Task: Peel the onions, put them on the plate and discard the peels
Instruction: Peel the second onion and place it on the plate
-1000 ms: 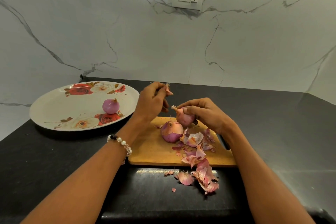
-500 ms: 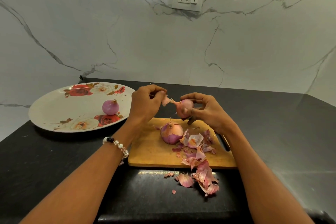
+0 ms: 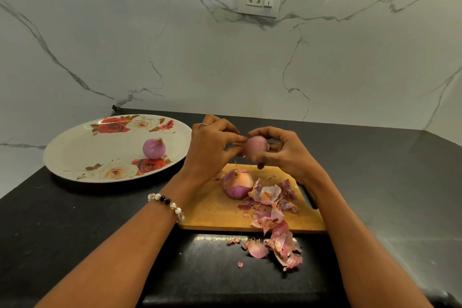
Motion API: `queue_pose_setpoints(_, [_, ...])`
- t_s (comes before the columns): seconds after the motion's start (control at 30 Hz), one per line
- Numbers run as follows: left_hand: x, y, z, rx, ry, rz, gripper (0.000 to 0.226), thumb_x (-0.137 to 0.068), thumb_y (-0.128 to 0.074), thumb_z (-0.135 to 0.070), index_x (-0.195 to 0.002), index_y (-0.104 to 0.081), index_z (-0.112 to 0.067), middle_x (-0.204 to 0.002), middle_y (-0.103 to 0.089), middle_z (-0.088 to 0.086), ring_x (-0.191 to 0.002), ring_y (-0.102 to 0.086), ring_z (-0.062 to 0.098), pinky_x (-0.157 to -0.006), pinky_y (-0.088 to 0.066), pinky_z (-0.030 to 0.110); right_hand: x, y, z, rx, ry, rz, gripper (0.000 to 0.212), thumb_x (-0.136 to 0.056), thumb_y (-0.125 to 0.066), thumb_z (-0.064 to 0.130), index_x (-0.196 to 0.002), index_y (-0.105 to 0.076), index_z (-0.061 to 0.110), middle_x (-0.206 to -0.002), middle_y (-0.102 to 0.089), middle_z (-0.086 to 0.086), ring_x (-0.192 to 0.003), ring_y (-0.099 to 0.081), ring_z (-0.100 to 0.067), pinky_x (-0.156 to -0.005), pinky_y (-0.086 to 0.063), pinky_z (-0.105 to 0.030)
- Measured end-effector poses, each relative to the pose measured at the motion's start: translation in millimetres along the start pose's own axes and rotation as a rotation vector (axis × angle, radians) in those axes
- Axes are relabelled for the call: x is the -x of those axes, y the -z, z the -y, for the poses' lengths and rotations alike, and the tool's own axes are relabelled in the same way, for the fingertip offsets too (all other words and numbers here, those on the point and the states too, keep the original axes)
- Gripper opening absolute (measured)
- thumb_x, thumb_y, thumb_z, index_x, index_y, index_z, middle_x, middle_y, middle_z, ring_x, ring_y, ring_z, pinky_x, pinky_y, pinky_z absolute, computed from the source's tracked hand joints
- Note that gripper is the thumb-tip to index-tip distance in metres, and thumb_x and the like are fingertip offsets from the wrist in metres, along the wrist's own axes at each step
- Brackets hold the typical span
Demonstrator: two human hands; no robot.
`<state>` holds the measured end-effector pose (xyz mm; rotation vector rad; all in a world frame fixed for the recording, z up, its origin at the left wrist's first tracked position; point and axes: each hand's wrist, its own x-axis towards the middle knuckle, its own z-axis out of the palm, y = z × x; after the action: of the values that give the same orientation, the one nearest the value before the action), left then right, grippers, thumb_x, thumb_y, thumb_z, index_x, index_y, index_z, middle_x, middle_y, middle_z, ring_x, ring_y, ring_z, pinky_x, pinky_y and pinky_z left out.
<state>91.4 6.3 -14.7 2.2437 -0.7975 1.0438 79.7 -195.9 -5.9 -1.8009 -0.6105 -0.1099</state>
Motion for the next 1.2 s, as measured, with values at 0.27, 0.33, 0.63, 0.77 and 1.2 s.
queue_pose_setpoints(0.27, [-1, 5, 0, -0.065, -0.080, -0.049, 0.019, -0.080, -0.067, -0.032, -0.089, -0.077, -0.019, -0.092, -0.069, -0.001, -0.093, -0.051, 0.019, -0.069, -0.044, 0.036, 0, 0, -3, -0.088, -0.074, -0.046, 0.041, -0.076, -0.075, 0.024, -0.112, -0.068, 0.006, -0.116, -0.061, -0.021, -0.083, -0.072, -0.029, -0.060, -0.060, -0.032])
queue_pose_setpoints(0.33, [-1, 6, -2, -0.092, -0.109, -0.063, 0.016, -0.080, -0.068, -0.030, -0.087, -0.077, -0.018, -0.092, -0.068, 0.000, -0.094, -0.051, 0.019, -0.072, -0.039, 0.032, 0, -1, -3, -0.103, -0.087, -0.060, 0.039, -0.077, -0.074, 0.026, -0.110, -0.069, 0.006, -0.113, -0.063, -0.022, -0.081, -0.072, -0.029, -0.059, -0.060, -0.032])
queue_pose_setpoints(0.63, [-2, -7, -4, 0.023, -0.007, 0.039, 0.015, -0.081, -0.063, -0.023, -0.084, -0.071, -0.011, -0.091, -0.063, 0.002, -0.087, -0.046, 0.009, -0.068, -0.050, 0.038, 0, 1, 2, -0.254, -0.129, -0.190, 0.039, -0.082, -0.065, 0.034, -0.106, -0.068, 0.002, -0.098, -0.069, -0.018, -0.075, -0.071, -0.025, -0.061, -0.061, -0.030])
queue_pose_setpoints(0.77, [-1, -9, 1, 0.011, 0.112, 0.033, 0.013, -0.087, -0.064, -0.021, -0.089, -0.075, -0.013, -0.093, -0.065, 0.002, -0.089, -0.046, 0.012, -0.071, -0.049, 0.044, -1, 3, 3, -0.331, -0.145, -0.247, 0.038, -0.083, -0.061, 0.036, -0.100, -0.069, 0.003, -0.094, -0.070, -0.013, -0.080, -0.072, -0.025, -0.064, -0.062, -0.031])
queue_pose_setpoints(1.2, [-7, 3, -18, 0.549, 0.510, 0.026, 0.032, -0.082, -0.071, -0.030, -0.111, -0.071, -0.018, -0.096, -0.071, -0.005, -0.084, -0.065, 0.004, -0.078, -0.054, 0.018, -4, 1, -5, -0.332, -0.065, -0.053, 0.055, -0.074, -0.074, 0.009, -0.127, -0.061, 0.007, -0.129, -0.058, -0.024, -0.109, -0.067, -0.039, -0.087, -0.060, -0.046])
